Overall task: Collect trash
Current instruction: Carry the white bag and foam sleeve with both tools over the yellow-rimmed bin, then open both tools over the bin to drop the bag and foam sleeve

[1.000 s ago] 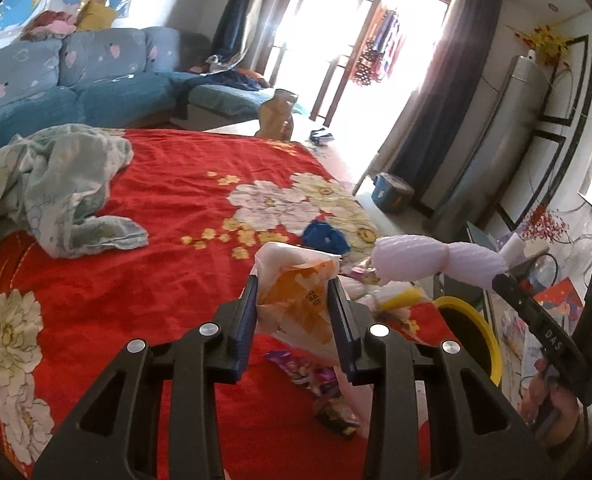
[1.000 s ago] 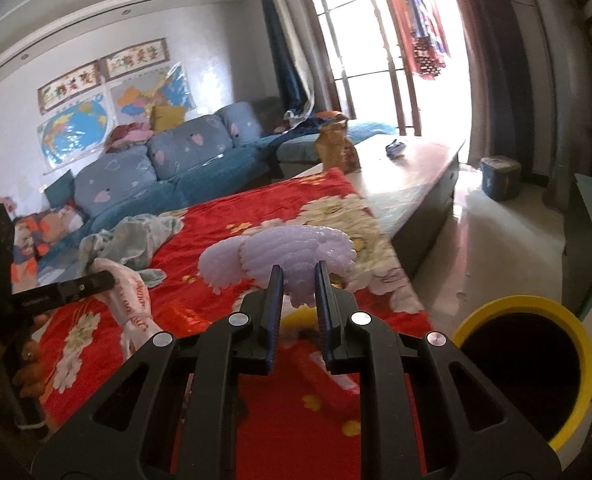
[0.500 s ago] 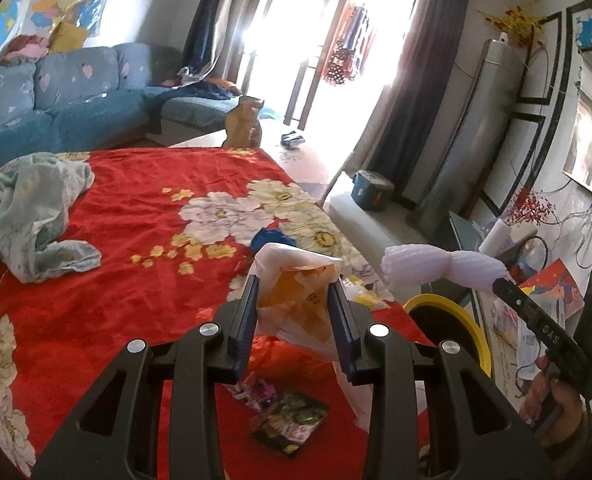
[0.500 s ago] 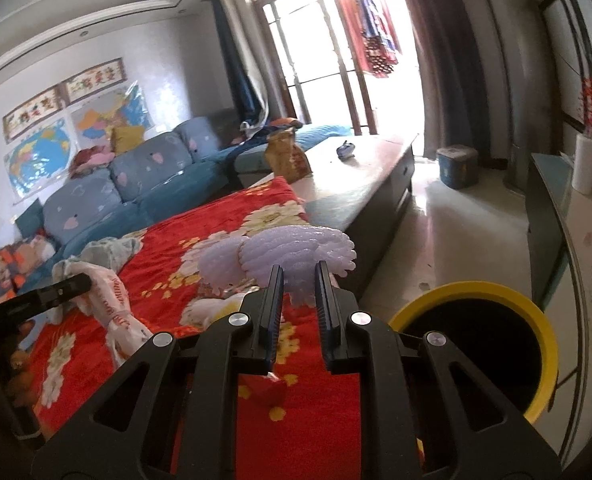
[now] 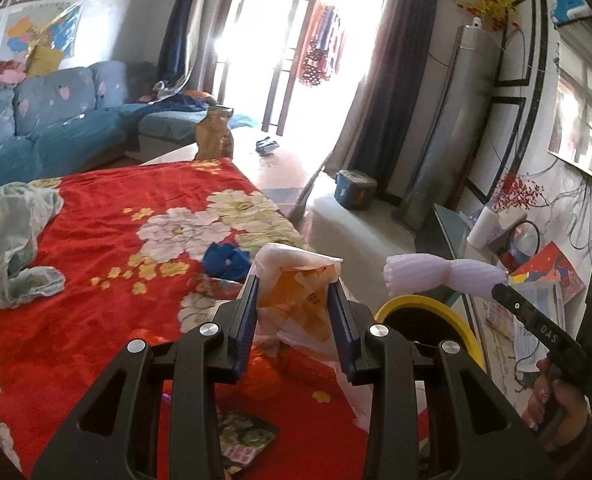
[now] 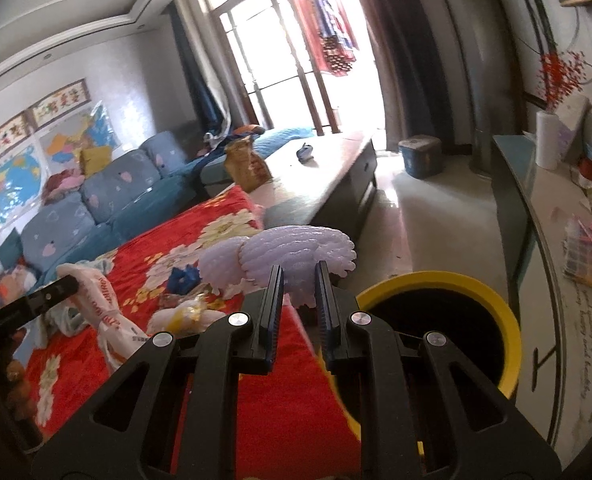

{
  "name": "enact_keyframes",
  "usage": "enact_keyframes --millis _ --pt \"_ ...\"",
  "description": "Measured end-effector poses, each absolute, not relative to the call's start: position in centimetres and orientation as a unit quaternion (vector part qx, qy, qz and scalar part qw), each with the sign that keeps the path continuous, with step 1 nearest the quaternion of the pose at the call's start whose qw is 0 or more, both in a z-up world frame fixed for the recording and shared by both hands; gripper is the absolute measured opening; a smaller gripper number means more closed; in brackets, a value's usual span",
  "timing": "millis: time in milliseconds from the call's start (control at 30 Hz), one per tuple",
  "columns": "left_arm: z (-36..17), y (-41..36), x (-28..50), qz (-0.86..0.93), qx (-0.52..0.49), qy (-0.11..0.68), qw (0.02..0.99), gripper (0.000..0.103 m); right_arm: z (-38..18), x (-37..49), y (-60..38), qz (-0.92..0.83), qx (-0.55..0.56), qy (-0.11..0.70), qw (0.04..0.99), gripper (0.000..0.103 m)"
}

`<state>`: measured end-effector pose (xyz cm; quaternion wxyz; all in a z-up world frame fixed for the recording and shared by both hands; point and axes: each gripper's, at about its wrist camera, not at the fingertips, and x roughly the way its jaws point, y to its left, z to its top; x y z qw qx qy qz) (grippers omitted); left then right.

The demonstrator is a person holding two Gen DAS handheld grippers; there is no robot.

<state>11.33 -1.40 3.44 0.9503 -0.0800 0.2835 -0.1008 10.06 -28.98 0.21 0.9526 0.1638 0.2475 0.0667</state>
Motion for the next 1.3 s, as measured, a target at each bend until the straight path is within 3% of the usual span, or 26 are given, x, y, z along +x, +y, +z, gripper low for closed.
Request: enact_keyframes --millis 1300 --pt "-1.1 -15.3 14.7 -0.125 0.0 0.299 0.946 0.034 -6.2 10.6 -38.8 -0.091 0.197 0.338 0.916 0.014"
